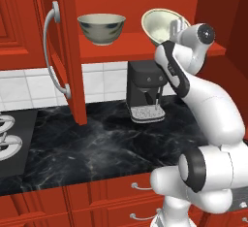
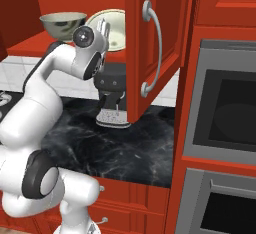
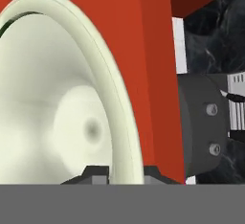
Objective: Open the cabinet. Pick the bowls from the counter and place them in the cabinet. Then close the cabinet.
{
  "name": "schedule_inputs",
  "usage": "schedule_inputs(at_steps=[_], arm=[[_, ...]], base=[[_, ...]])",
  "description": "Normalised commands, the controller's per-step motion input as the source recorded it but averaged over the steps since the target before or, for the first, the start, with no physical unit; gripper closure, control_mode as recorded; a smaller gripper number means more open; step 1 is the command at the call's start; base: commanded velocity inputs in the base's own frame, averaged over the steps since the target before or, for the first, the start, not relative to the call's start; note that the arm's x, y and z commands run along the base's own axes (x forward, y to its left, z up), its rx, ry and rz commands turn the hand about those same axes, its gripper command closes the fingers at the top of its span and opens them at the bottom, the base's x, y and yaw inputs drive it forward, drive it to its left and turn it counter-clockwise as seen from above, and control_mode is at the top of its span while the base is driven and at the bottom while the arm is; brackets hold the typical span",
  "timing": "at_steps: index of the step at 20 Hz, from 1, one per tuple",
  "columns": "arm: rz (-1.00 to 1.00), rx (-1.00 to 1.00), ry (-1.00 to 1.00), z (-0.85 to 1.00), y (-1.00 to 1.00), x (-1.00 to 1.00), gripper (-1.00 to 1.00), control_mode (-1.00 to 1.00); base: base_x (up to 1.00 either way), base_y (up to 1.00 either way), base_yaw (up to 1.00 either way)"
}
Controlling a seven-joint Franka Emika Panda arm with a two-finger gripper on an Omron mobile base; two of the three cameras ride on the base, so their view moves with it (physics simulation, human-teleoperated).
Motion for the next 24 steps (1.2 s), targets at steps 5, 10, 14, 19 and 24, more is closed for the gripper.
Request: schedule_inputs(at_steps=[5,10,14,19,24], arm=[[0.00,0.00,0.00,-0.01,0.00,0.40,1.00,-1.00],[0.00,0.00,-0.03,0.02,0.00,0.07,-1.00,-1.00],[0.00,0.00,-0.20,0.16,0.00,-0.26,-1.00,-1.00],[0.00,0.00,-0.30,0.27,0.00,-0.48,-1.00,-1.00],[0.00,0.00,-0.23,0.23,0.00,-0.63,-1.00,-1.00]], base=[[0.00,0.00,0.00],[0.00,0.00,0.00],[0.00,0.00,0.00],[0.00,0.00,0.00],[0.00,0.00,0.00]])
